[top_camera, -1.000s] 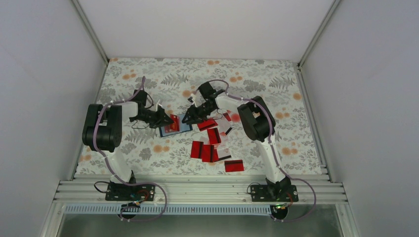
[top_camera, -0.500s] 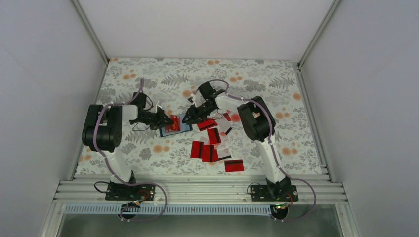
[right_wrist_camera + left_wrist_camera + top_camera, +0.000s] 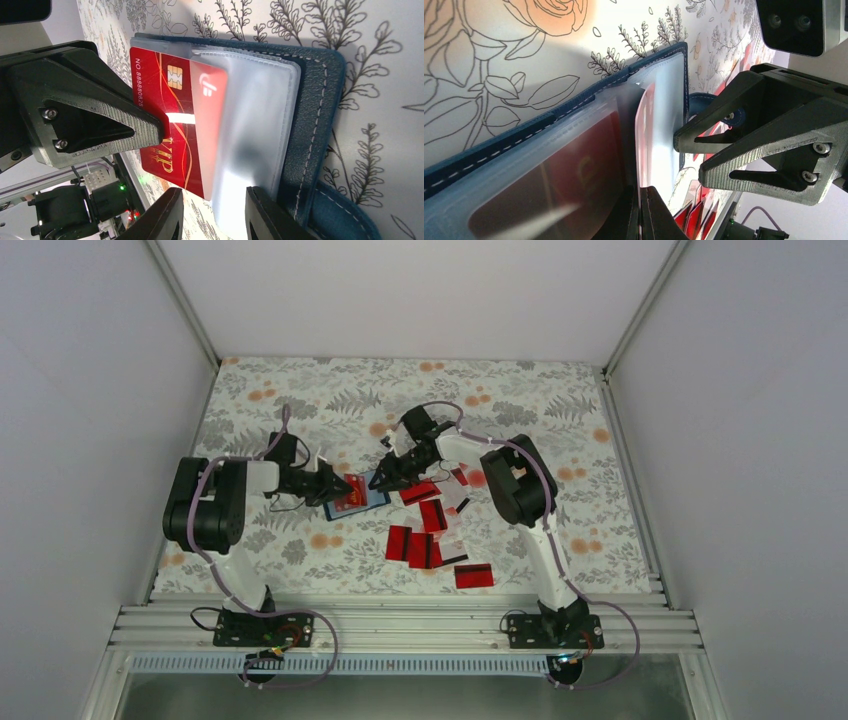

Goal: Put the credit cards into the card holder

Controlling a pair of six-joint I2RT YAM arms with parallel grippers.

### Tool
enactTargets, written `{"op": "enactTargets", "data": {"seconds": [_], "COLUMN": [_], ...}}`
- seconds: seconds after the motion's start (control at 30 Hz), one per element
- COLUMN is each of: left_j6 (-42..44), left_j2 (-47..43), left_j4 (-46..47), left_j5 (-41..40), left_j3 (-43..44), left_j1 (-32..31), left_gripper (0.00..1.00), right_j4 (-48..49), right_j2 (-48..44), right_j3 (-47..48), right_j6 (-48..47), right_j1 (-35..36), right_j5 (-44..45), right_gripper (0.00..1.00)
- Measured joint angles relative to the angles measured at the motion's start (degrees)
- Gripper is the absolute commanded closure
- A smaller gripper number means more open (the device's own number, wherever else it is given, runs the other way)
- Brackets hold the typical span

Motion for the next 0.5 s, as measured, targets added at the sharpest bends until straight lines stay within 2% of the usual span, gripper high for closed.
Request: {"op": "enactTargets", "data": {"seconds": [0.5], "left_j6": [-1.8], "left_j2": [-0.6], "left_j4": [1.7], "left_j5": [-1.8], "left_j3": [-0.4], "left_j1": [-1.3], "left_gripper": [0.97], "right_j4": [-0.8], "right_j2": [0.0], "right_j3": [0.2], "right_j6": [-0.5], "right_j1": [-0.2], "right_j5": [0.4], "right_gripper": [0.69]}}
